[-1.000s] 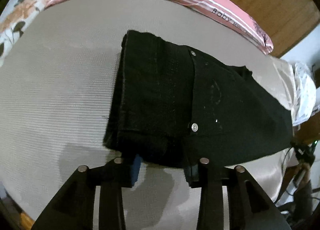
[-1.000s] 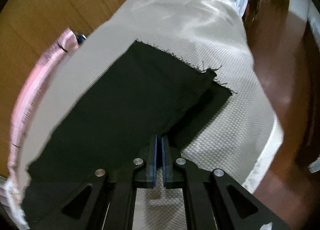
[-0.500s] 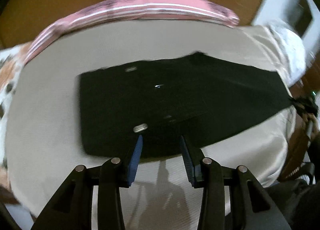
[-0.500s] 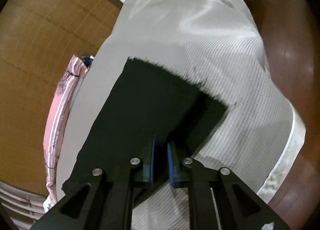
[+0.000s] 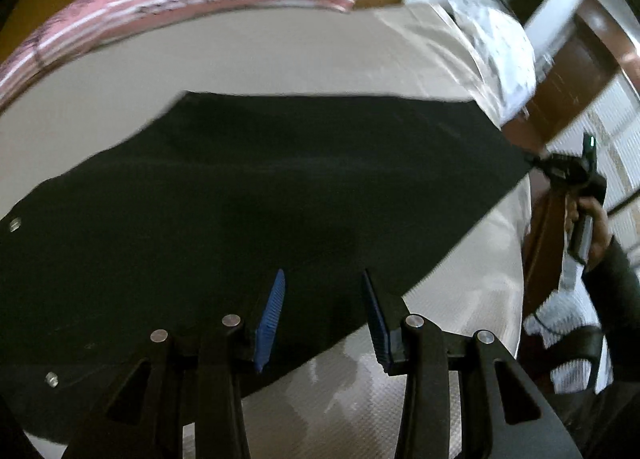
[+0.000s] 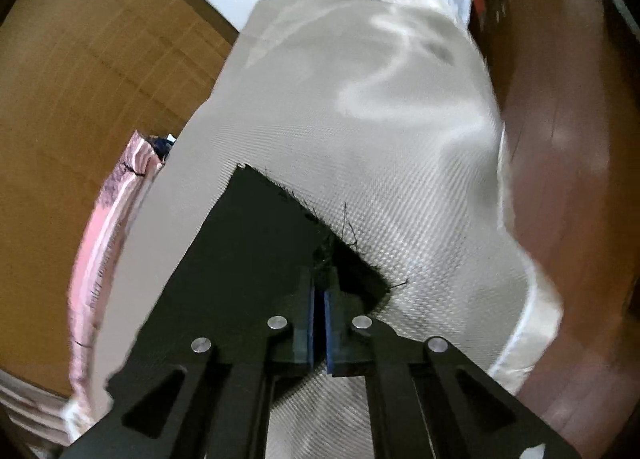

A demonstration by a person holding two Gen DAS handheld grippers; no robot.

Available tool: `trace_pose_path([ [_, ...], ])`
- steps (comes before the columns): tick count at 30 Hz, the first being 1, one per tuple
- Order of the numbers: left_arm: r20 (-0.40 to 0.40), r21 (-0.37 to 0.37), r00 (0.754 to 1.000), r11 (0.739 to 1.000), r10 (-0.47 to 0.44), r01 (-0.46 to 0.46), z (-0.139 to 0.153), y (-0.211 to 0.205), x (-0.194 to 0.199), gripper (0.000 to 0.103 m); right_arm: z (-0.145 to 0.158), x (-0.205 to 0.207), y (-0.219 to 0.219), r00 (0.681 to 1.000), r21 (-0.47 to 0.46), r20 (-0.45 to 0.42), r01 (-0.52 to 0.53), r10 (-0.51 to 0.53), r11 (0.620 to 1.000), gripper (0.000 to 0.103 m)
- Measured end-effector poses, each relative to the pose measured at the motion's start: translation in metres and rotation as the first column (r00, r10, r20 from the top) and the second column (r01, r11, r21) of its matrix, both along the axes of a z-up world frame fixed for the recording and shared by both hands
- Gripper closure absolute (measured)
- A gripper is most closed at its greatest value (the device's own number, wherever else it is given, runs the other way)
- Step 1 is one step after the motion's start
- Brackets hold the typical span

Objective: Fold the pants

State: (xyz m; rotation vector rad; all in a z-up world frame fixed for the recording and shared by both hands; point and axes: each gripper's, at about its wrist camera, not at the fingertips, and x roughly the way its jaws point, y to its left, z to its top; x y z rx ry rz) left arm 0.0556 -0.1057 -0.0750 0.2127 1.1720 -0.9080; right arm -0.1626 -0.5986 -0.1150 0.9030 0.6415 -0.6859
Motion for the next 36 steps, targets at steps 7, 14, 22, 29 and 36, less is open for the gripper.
trace_pose_path([
  [7, -0.052, 0.084, 0.997, 0.995, -0.058, 0.062, -0.028, -0.011, -0.005, 0.062, -0.017, 0.005, 0.006, 0.986, -0.118, -0.167, -0.023, 0.003, 0.993, 0.100],
  [14, 0.071, -0.003, 0.993, 0.995, -0.099, 0.099, 0.010, -0.047, -0.003, 0.055, -0.019, -0.001, 0.003, 0.988, -0.093, -0.154, -0.014, 0.000, 0.996, 0.090],
  [22, 0.091, -0.005, 0.985, 0.989, -0.150, 0.151, -0.014, -0.123, 0.013, 0.052, -0.003, -0.015, 0.006, 0.980, -0.166, -0.188, 0.032, -0.063, 0.986, 0.072],
  [29, 0.042, -0.026, 0.998, 0.999, -0.045, 0.046, -0.039, -0.106, 0.036, 0.052, 0.019, -0.003, 0.022, 0.982, -0.240, -0.185, -0.010, -0.036, 0.971, 0.069],
  [36, 0.067, -0.040, 0.988, 0.990, 0.140, -0.137, -0.044, -0.030, 0.067, 0.052, 0.037, 0.036, 0.046, 0.983, -0.256, -0.164, -0.125, 0.084, 0.959, 0.067],
])
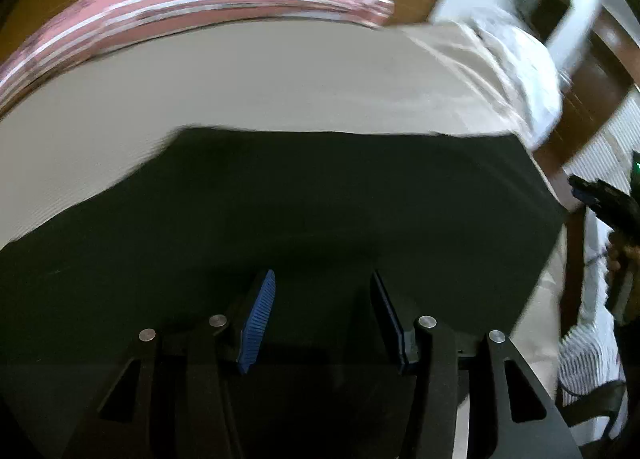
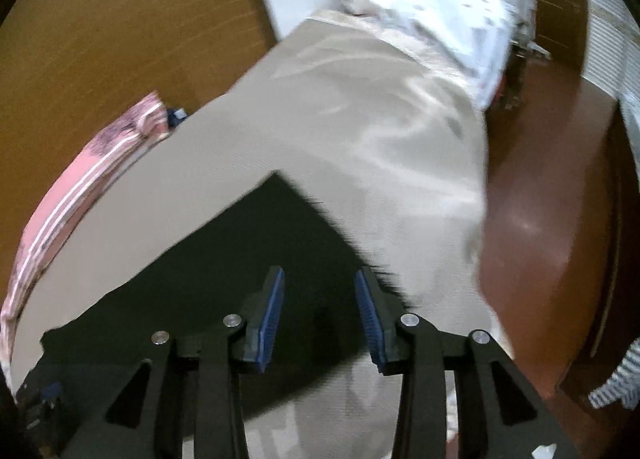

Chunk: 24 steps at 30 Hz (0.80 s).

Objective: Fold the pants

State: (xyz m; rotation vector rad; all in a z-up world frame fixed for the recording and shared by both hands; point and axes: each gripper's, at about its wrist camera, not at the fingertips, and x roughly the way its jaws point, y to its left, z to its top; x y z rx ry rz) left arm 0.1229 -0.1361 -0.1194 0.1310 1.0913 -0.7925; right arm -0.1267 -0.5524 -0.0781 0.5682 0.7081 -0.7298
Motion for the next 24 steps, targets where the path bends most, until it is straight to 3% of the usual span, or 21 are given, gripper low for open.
trace_pose_path([
  [5, 0.024, -0.014, 0.988, 0.988, 0.155, -0.155, 0.004, 0.063, 0.021, 0.052, 0.004, 0.062, 0.037, 0.977, 0.032, 0.009, -0.213, 0.213, 0.977, 0.067],
  [7, 0.026, -0.028, 0.980, 0.980, 0.197, -0.196, 0.007, 0.082, 0.024, 0.052, 0.004, 0.093, 0.060, 0.947, 0.042, 0.009, -0.321, 0.321, 0.946, 0.067],
  [9, 0.066, -0.016, 0.970, 0.972, 0.233, -0.233, 0.012, 0.098, 0.027, 0.052, 0.003, 0.127, 0.087, 0.897, 0.068, 0.018, -0.442, 0.442, 0.894, 0.067],
  [11, 0.090, 0.004, 0.957, 0.960, 0.277, -0.279, 0.013, 0.114, 0.029, 0.052, 0.000, 0.168, 0.121, 0.807, 0.115, 0.032, -0.589, 0.590, 0.800, 0.067],
  [12, 0.094, 0.004, 0.952, 0.956, 0.292, -0.294, 0.013, 0.123, 0.031, 0.052, -0.001, 0.191, 0.143, 0.743, 0.141, 0.045, -0.666, 0.667, 0.732, 0.067],
  [14, 0.090, -0.010, 0.946, 0.950, 0.312, -0.312, 0.013, 0.138, 0.034, 0.052, -0.002, 0.223, 0.175, 0.648, 0.164, 0.058, -0.756, 0.759, 0.634, 0.067],
  [15, 0.088, -0.013, 0.946, 0.950, 0.313, -0.313, 0.012, 0.142, 0.035, 0.052, -0.002, 0.245, 0.197, 0.581, 0.175, 0.060, -0.806, 0.811, 0.565, 0.067],
  [16, 0.090, -0.020, 0.944, 0.949, 0.316, -0.316, 0.011, 0.148, 0.036, 0.052, -0.003, 0.257, 0.209, 0.548, 0.182, 0.070, -0.829, 0.834, 0.529, 0.067],
  [18, 0.078, -0.040, 0.946, 0.949, 0.315, -0.313, 0.010, 0.161, 0.035, 0.052, -0.004, 0.292, 0.242, 0.447, 0.185, 0.065, -0.884, 0.892, 0.429, 0.067],
  [20, 0.057, -0.066, 0.946, 0.947, 0.318, -0.315, 0.006, 0.165, 0.037, 0.052, -0.009, 0.318, 0.266, 0.360, 0.199, 0.050, -0.918, 0.932, 0.344, 0.067],
  [22, 0.035, -0.089, 0.944, 0.941, 0.329, -0.325, 0.004, 0.167, 0.040, 0.052, -0.014, 0.339, 0.287, 0.313, 0.210, 0.019, -0.930, 0.950, 0.302, 0.067],
  [24, 0.023, -0.113, 0.944, 0.939, 0.330, -0.326, 0.003, 0.170, 0.041, 0.052, -0.023, 0.361, 0.306, 0.242, 0.253, 0.014, -0.940, 0.970, 0.231, 0.067],
])
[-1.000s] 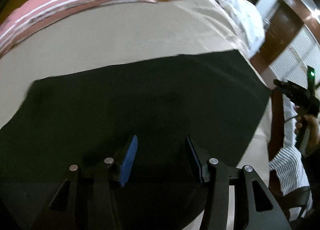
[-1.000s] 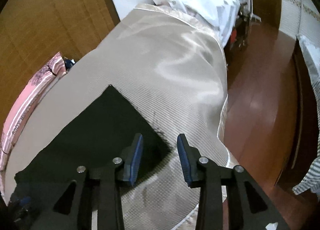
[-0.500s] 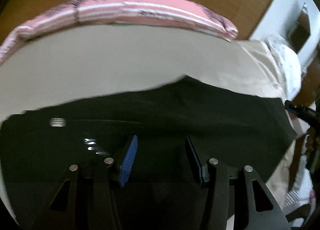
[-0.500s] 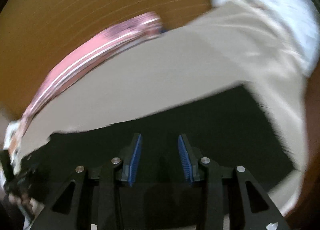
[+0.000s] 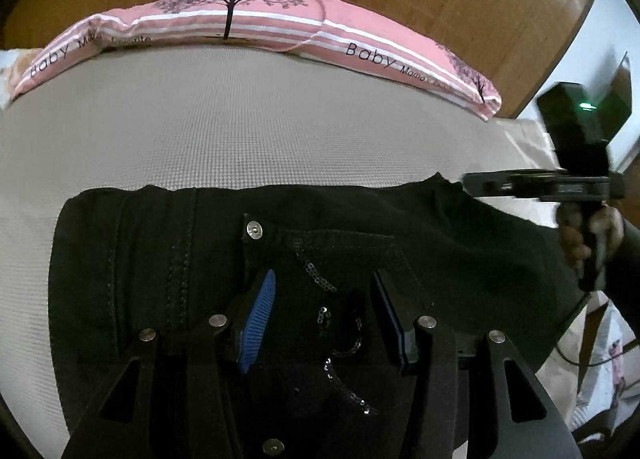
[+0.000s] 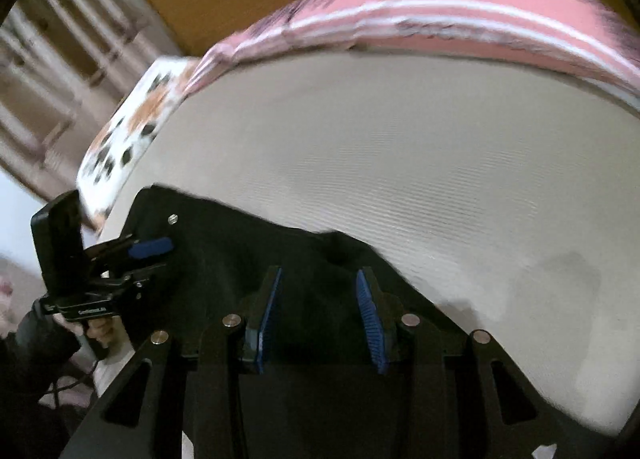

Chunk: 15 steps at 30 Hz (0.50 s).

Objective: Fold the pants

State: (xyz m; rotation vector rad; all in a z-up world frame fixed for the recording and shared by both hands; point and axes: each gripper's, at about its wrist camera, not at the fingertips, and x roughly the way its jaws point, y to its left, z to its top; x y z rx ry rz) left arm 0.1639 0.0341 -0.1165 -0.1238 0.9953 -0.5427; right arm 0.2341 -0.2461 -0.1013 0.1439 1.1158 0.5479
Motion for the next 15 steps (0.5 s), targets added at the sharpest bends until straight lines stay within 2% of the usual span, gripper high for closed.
trace_pose_path([
  [4, -0.003, -0.039, 1.000, 0.999, -0.008, 0.007, -0.002, 0.009, -0.002, 0.052, -0.016, 0.019, 0.014, 0.998, -0.035, -0.046, -0.038, 0.037, 0.999, 0.067],
  [7, -0.004, -0.044, 1.000, 0.999, -0.010, 0.009, -0.003, 0.010, -0.003, 0.052, -0.021, 0.023, 0.020, 0.992, 0.001, -0.093, -0.086, 0.085, 0.996, 0.073],
  [9, 0.001, -0.038, 1.000, 0.999, -0.010, 0.010, -0.004, 0.010, -0.004, 0.052, -0.018, 0.023, 0.024, 0.993, -0.024, -0.071, -0.096, 0.094, 0.995, 0.090],
  [12, 0.016, -0.035, 1.000, 0.999, -0.015, 0.015, -0.006, 0.010, -0.006, 0.052, -0.007, 0.024, 0.018, 0.998, -0.031, -0.013, -0.065, 0.065, 0.997, 0.094],
  [15, 0.028, -0.034, 0.999, 0.999, -0.017, 0.018, -0.007, 0.010, -0.010, 0.052, -0.017, 0.024, 0.024, 0.999, -0.105, 0.015, -0.045, 0.047, 0.993, 0.095],
])
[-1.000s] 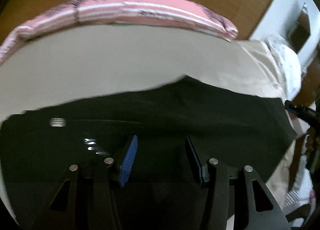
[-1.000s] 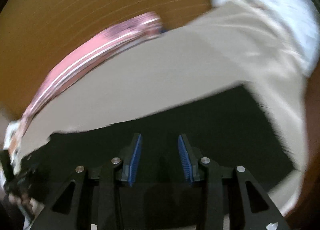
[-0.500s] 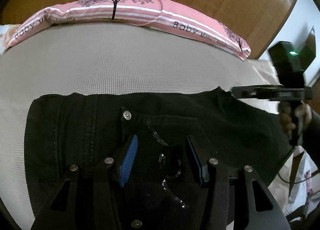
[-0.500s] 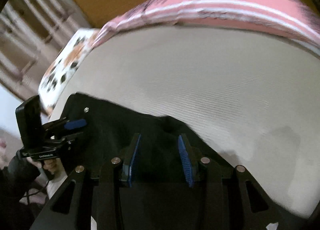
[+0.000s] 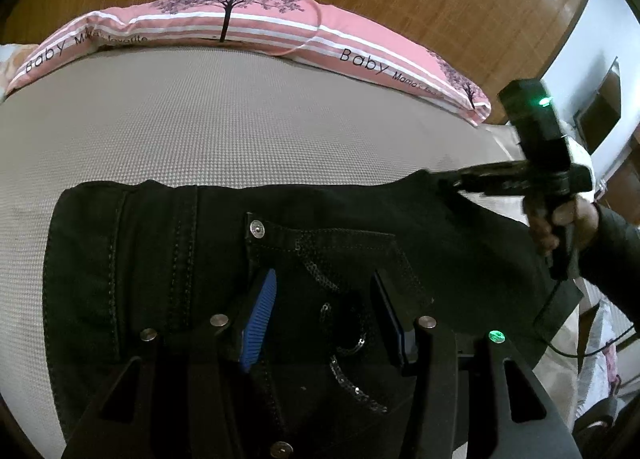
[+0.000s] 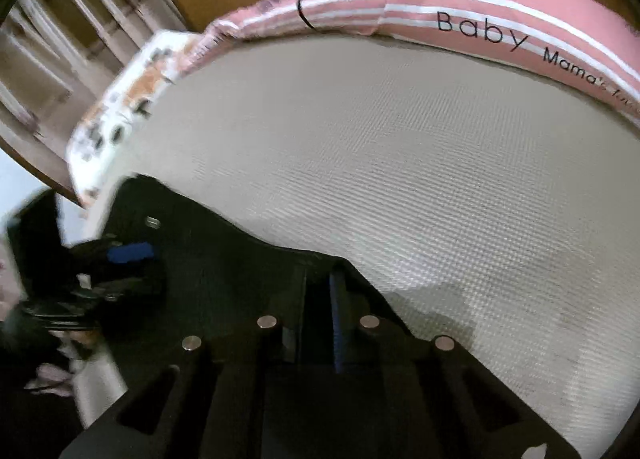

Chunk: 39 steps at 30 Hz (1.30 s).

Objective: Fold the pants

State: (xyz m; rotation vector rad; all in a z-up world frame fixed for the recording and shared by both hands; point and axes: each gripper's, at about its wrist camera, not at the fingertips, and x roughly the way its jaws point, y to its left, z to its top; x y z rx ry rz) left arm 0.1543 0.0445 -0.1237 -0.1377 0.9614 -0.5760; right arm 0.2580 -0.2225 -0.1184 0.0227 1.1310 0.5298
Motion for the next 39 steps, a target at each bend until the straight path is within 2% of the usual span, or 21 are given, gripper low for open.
trace_pose_path([
  [2, 0.002, 0.006, 1.000, 1.000, -0.001, 0.001, 0.000, -0.001, 0.000, 0.052, -0.011, 0.002, 0.004, 1.000, -0.035, 0.008, 0.012, -0.012, 0.999, 0.095],
  [5, -0.007, 0.010, 1.000, 1.000, 0.007, -0.007, 0.002, -0.002, 0.000, 0.052, -0.011, 0.001, 0.002, 0.999, -0.025, 0.012, 0.049, -0.049, 0.998, 0.092],
  [6, -0.012, 0.016, 1.000, 1.000, 0.016, -0.016, 0.004, -0.004, 0.000, 0.052, -0.009, -0.002, 0.000, 0.998, -0.026, 0.020, 0.055, -0.054, 0.998, 0.080],
  [8, -0.001, 0.055, 1.000, 0.998, 0.026, -0.026, 0.012, -0.012, -0.004, 0.052, 0.001, -0.009, -0.003, 0.993, -0.048, 0.062, 0.100, -0.097, 0.994, 0.065],
  [10, 0.053, 0.085, 0.999, 0.996, 0.003, -0.007, 0.024, -0.025, -0.011, 0.052, 0.017, -0.023, -0.009, 0.983, -0.038, 0.123, 0.143, -0.137, 0.989, 0.064],
  [13, 0.109, 0.107, 0.989, 0.990, -0.099, 0.087, 0.039, -0.058, -0.022, 0.052, 0.032, -0.044, -0.022, 0.968, -0.032, 0.161, 0.201, -0.193, 0.979, 0.064],
  [15, 0.113, 0.100, 0.979, 0.982, -0.171, 0.160, 0.043, -0.082, -0.025, 0.052, 0.036, -0.063, -0.030, 0.964, -0.008, 0.153, 0.222, -0.218, 0.975, 0.064],
  [21, 0.037, 0.056, 0.939, 0.939, -0.343, 0.341, 0.028, -0.156, -0.017, 0.052, 0.022, -0.109, -0.056, 0.944, -0.005, 0.130, 0.306, -0.303, 0.952, 0.064],
  [26, -0.021, 0.053, 0.929, 0.928, -0.369, 0.370, 0.011, -0.190, 0.000, 0.052, 0.015, -0.143, -0.109, 0.885, 0.027, 0.115, 0.452, -0.452, 0.892, 0.064],
  [29, -0.028, 0.107, 0.948, 0.942, -0.318, 0.319, 0.000, -0.194, 0.020, 0.052, 0.005, -0.152, -0.140, 0.851, -0.010, 0.112, 0.517, -0.513, 0.856, 0.065],
  [31, -0.031, 0.100, 0.958, 0.953, -0.283, 0.285, -0.005, -0.191, 0.031, 0.052, -0.003, -0.155, -0.166, 0.823, -0.028, 0.109, 0.563, -0.558, 0.826, 0.076],
  [32, -0.033, 0.090, 0.960, 0.956, -0.278, 0.280, -0.005, -0.190, 0.033, 0.052, -0.003, -0.157, -0.177, 0.811, -0.009, 0.103, 0.580, -0.576, 0.815, 0.086],
  [33, -0.038, 0.091, 0.962, 0.958, -0.270, 0.272, -0.006, -0.190, 0.036, 0.052, -0.003, -0.160, -0.189, 0.795, 0.004, 0.098, 0.601, -0.598, 0.799, 0.087],
  [34, -0.040, 0.096, 0.963, 0.959, -0.265, 0.268, -0.006, -0.191, 0.037, 0.052, -0.001, -0.164, -0.199, 0.776, 0.000, 0.110, 0.625, -0.621, 0.781, 0.086],
  [36, -0.030, 0.127, 0.967, 0.958, -0.254, 0.256, -0.004, -0.193, 0.033, 0.052, 0.003, -0.173, -0.219, 0.731, -0.016, 0.128, 0.677, -0.670, 0.736, 0.077],
  [39, -0.022, 0.167, 0.969, 0.955, -0.247, 0.247, -0.003, -0.197, 0.023, 0.051, 0.014, -0.197, -0.242, 0.674, 0.053, 0.106, 0.730, -0.731, 0.681, 0.074],
])
